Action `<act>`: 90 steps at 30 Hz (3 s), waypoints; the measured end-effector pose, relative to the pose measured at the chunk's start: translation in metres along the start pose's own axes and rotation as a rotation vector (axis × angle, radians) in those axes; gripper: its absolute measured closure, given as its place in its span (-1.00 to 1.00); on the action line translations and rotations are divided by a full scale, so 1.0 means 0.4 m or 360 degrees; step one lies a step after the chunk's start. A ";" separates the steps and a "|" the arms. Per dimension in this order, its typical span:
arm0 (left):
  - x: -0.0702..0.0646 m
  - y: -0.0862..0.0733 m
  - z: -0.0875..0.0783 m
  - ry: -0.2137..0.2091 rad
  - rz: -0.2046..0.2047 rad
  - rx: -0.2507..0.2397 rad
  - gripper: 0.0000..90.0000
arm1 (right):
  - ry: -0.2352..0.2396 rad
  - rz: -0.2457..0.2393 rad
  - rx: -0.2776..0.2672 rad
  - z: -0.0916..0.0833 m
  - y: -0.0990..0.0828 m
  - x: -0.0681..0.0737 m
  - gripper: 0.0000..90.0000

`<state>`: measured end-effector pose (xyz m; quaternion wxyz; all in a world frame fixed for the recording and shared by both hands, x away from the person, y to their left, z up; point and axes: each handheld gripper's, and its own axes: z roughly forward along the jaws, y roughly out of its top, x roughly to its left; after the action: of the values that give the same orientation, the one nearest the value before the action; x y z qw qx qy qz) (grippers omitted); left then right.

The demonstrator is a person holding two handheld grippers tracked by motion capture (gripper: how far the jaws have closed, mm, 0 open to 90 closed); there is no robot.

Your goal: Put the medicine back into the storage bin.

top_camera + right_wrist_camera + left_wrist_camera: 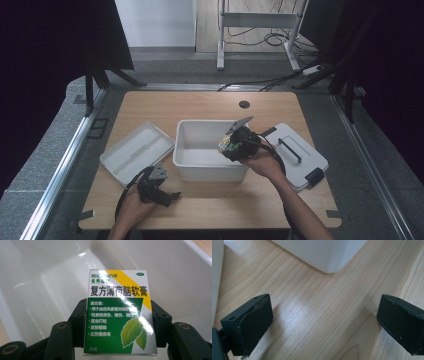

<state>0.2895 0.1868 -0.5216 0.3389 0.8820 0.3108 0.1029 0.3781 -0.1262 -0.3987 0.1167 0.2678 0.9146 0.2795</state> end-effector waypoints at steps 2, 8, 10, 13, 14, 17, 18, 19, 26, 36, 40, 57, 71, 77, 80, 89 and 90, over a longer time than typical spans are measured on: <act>0.001 0.000 0.001 0.0006 -0.0009 0.0004 -1.00 | 0.0006 -0.0009 0.0037 0.009 0.003 0.002 -0.03; 0.000 0.000 0.000 0.0012 -0.0015 0.0002 -1.00 | -0.0013 0.0028 0.0004 0.009 0.023 0.002 -0.22; 0.000 0.000 0.000 0.0012 -0.0015 0.0002 -1.00 | -0.0009 0.0022 -0.0019 0.001 0.025 0.003 -0.25; 0.000 0.000 0.000 0.0012 -0.0018 0.0002 -1.00 | 0.0004 0.0028 -0.0049 -0.015 0.023 0.007 -0.37; 0.000 0.000 0.001 0.0013 -0.0025 -0.0002 -1.00 | 0.0008 0.0026 -0.0059 -0.021 0.020 0.008 -0.42; -0.001 0.000 0.001 0.0014 -0.0027 -0.0004 -1.00 | 0.0009 0.0041 -0.0089 -0.040 0.008 0.012 -0.64; -0.001 0.000 0.001 0.0015 -0.0027 -0.0004 -1.00 | 0.0017 0.0051 -0.0103 -0.046 0.003 0.012 -0.70; -0.001 0.000 0.001 0.0015 -0.0028 -0.0004 -1.00 | 0.0023 0.0063 -0.0117 -0.053 -0.003 0.013 -0.72; -0.001 0.000 0.001 0.0016 -0.0028 -0.0001 -1.00 | 0.0025 0.0062 -0.0150 -0.098 -0.053 0.022 -0.98; -0.001 0.000 0.001 0.0017 -0.0031 -0.0003 -1.00 | 0.0001 0.0071 -0.0207 -0.132 -0.138 0.024 -1.00; -0.001 0.000 0.000 0.0015 -0.0031 -0.0002 -1.00 | -0.0008 0.0088 -0.0232 -0.128 -0.175 0.025 -1.00; 0.001 0.006 -0.004 0.0000 -0.0010 0.0035 -0.95 | -0.0072 0.0146 -0.0281 -0.033 -0.332 0.041 -1.00; 0.038 0.049 -0.076 0.0073 0.0007 0.0018 -0.90 | -0.0072 0.0223 -0.0252 0.039 -0.432 0.051 -1.00; 0.095 0.071 -0.117 0.0104 -0.0032 -0.0007 -0.85 | -0.0060 0.0262 -0.0236 0.051 -0.448 0.047 -1.00; 0.119 0.076 -0.127 0.0122 -0.0042 -0.0004 -0.82 | -0.0066 0.0257 -0.0233 0.051 -0.448 0.048 -1.00; 0.211 0.091 -0.152 0.0218 -0.0080 0.0033 -0.67 | -0.0066 0.0256 -0.0233 0.051 -0.448 0.048 -1.00; 0.223 0.093 -0.155 0.0229 -0.0084 0.0037 -0.66 | -0.0066 0.0258 -0.0233 0.051 -0.448 0.048 -1.00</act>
<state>0.3529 0.2534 -0.4533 0.3079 0.8678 0.3585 0.1535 0.2934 -0.2318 -0.5194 0.1319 0.3373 0.8645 0.3485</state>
